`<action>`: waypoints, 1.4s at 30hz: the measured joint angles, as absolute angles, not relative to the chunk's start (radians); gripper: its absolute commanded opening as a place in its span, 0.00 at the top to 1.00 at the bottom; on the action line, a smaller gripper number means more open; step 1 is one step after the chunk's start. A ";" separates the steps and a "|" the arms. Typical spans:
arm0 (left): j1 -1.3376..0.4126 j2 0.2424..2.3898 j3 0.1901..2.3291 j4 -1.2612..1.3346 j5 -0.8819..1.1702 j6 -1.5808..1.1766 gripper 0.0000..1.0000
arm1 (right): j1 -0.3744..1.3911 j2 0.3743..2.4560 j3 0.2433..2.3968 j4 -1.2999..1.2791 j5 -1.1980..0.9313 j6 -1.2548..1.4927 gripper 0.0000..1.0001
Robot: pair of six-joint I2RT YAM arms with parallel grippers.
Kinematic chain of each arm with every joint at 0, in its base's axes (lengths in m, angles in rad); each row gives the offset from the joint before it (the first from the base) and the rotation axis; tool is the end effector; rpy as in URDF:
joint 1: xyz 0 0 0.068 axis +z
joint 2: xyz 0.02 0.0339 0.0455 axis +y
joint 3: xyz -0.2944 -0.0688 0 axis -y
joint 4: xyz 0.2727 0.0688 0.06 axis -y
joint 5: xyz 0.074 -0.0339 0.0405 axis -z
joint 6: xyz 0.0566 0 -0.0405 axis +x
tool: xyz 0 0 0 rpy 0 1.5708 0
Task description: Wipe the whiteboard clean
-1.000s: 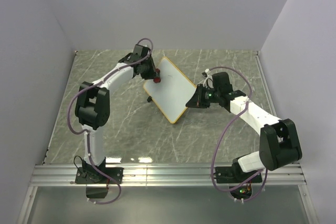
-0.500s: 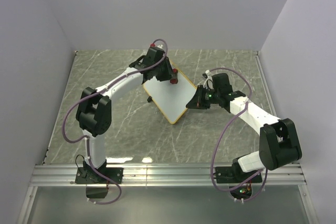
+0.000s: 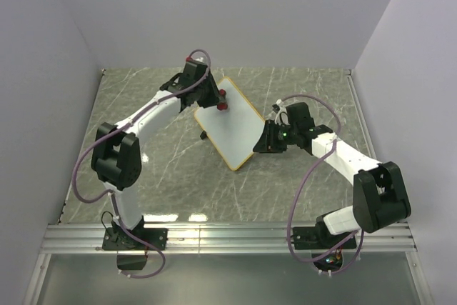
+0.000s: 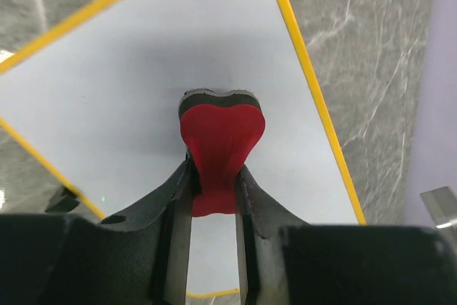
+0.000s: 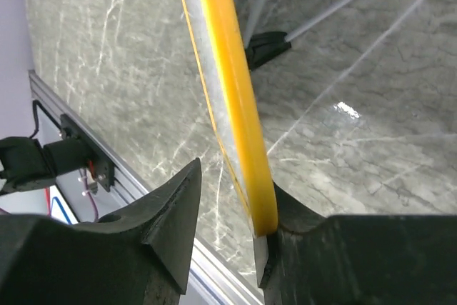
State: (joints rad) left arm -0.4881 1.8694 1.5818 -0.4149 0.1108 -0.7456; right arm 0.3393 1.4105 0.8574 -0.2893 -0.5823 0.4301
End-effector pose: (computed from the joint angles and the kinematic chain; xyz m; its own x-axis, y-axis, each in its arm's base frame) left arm 0.4250 -0.2328 0.2909 -0.7860 -0.3461 -0.5123 0.0100 0.8214 -0.5703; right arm 0.2888 0.1350 0.2214 -0.8995 0.0518 -0.4339 -0.2730 0.7087 0.6506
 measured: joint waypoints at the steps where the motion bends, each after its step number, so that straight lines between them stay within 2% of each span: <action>1: -0.479 1.859 1.579 -0.415 0.107 -0.746 1.00 | 0.340 1.410 0.857 -0.295 -0.579 0.427 0.59; 5: -0.471 1.812 1.560 -0.415 0.102 -0.747 1.00 | 0.340 1.402 0.862 -0.331 -0.559 0.415 0.52; 6: -0.474 1.802 1.554 -0.414 0.100 -0.747 1.00 | 0.340 1.398 0.867 -0.345 -0.556 0.411 0.45; 8: -0.476 1.786 1.540 -0.414 0.091 -0.746 1.00 | 0.340 1.389 0.887 -0.369 -0.544 0.401 0.39; 9: -0.477 1.780 1.534 -0.416 0.087 -0.746 1.00 | 0.340 1.383 0.900 -0.380 -0.539 0.398 0.31; 11: -0.476 1.762 1.511 -0.417 0.075 -0.746 1.00 | 0.340 1.365 0.919 -0.392 -0.535 0.395 0.27; 17: -0.426 1.679 1.420 -0.432 0.050 -0.745 1.00 | 0.340 1.310 0.931 -0.417 -0.511 0.391 0.24; 28: -0.282 1.501 1.253 -0.439 0.012 -0.727 1.00 | 0.338 1.237 0.934 -0.448 -0.403 0.401 0.23; 35: -0.198 1.422 1.121 -0.464 0.011 -0.725 1.00 | 0.323 1.322 0.940 -0.441 -0.312 0.422 0.23; 37: -0.196 1.406 1.097 -0.472 0.011 -0.721 1.00 | 0.315 1.367 0.953 -0.437 -0.302 0.426 0.27; 38: -0.196 1.397 1.086 -0.479 0.011 -0.720 1.00 | 0.313 1.388 0.963 -0.432 -0.305 0.426 0.33; 42: -0.195 1.363 1.065 -0.499 0.011 -0.717 1.00 | 0.309 1.442 0.998 -0.385 -0.350 0.430 0.46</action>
